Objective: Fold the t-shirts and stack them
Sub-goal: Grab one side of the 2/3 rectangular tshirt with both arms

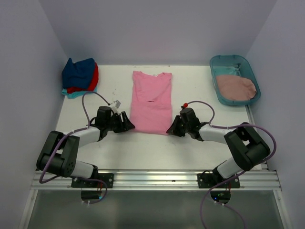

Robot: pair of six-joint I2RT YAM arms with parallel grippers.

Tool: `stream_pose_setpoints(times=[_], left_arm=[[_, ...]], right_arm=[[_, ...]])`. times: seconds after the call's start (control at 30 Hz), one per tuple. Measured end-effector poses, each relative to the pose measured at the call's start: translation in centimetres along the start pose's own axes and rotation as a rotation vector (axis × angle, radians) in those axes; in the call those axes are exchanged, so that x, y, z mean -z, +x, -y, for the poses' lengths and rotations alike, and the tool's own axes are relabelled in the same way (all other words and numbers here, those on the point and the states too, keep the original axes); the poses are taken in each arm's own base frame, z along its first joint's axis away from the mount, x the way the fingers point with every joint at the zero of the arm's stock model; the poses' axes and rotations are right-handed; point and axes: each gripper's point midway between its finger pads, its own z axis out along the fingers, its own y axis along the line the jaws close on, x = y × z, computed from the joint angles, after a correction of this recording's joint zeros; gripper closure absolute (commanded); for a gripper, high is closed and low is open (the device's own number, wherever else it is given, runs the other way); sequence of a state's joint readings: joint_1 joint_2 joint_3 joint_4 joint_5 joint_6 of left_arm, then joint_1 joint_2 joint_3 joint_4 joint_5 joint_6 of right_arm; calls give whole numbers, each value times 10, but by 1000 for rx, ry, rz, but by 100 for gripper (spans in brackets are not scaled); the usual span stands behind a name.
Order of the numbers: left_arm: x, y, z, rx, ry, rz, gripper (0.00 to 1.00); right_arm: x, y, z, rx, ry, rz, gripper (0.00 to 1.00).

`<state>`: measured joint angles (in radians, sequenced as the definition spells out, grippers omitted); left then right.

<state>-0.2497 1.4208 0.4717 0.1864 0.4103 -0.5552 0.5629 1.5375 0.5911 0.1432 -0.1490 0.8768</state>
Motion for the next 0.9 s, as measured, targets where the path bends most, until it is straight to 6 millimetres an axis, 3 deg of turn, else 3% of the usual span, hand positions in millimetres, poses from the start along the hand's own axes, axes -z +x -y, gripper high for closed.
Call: stream_pose_setpoints(times=[0.23, 0.43, 0.67, 0.7, 0.83, 0.9], left_arm=[[0, 1, -3, 3, -16, 0, 44], [0, 3, -7, 10, -35, -11, 60], [-8, 9, -2, 21, 9, -61, 62], [-8, 9, -1, 21, 19, -65, 65], [-10, 14, -1, 28, 29, -81, 100], [-11, 16, -1, 29, 35, -89, 100]], right_arm=[[0, 0, 0, 3, 0, -1, 87], [0, 0, 0, 3, 0, 0, 89], [0, 0, 0, 3, -1, 0, 90], [0, 1, 1, 3, -1, -1, 91], [-2, 1, 0, 3, -3, -4, 96], [-3, 0, -1, 5, -5, -6, 99]])
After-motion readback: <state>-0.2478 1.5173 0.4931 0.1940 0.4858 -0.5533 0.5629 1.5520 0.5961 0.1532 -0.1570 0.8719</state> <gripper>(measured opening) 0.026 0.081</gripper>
